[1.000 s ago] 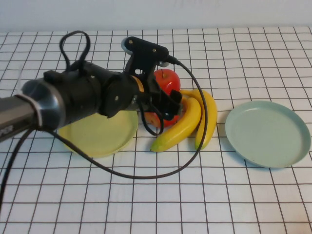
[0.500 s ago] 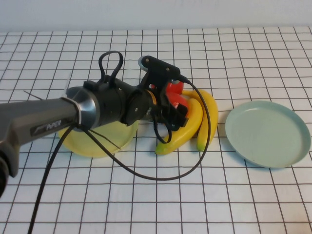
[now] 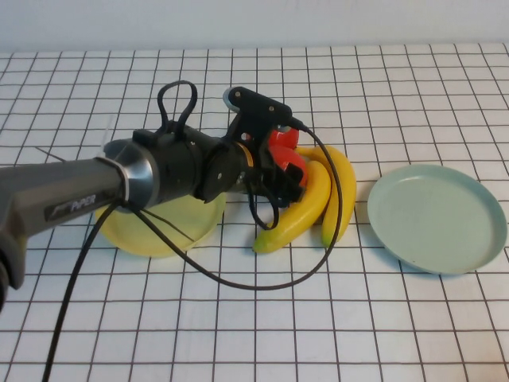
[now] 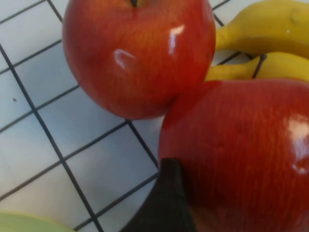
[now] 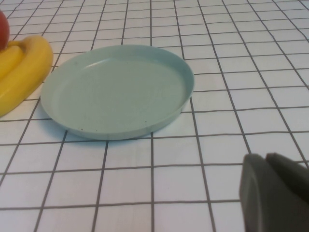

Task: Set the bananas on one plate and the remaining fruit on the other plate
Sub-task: Put one type of fruit in the left plate

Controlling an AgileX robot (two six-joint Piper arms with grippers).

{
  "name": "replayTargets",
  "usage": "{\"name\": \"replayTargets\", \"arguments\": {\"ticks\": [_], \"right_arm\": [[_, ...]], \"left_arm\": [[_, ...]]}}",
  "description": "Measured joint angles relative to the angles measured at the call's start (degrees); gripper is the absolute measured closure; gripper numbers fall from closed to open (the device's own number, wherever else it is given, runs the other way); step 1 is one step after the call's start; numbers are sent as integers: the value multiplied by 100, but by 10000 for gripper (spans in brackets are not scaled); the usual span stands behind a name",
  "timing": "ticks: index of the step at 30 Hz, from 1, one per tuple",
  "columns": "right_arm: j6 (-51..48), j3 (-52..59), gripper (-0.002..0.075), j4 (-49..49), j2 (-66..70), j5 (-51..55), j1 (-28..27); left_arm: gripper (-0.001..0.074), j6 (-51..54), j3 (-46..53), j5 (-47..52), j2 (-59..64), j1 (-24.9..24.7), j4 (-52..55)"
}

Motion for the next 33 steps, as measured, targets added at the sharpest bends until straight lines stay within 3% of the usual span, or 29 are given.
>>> {"name": "replayTargets", "arguments": {"ticks": [8,14,19,26,33], "right_arm": [[0,0,741,0,0,0,0],[0,0,741,0,0,0,0],[0,0,741,0,0,0,0],[0,0,741,0,0,0,0],[0,0,741,0,0,0,0]], "left_arm": [[155,0,347,-516,-1066,23,150],[155,72,1897,-1307,-2474,158,-34],[155,116,3075,-1538,-3103,792,-330],[155,105,3508,-1616,-3108,1467,-396],[144,-11,3508,-1675,-2684,1523,-396]]}}
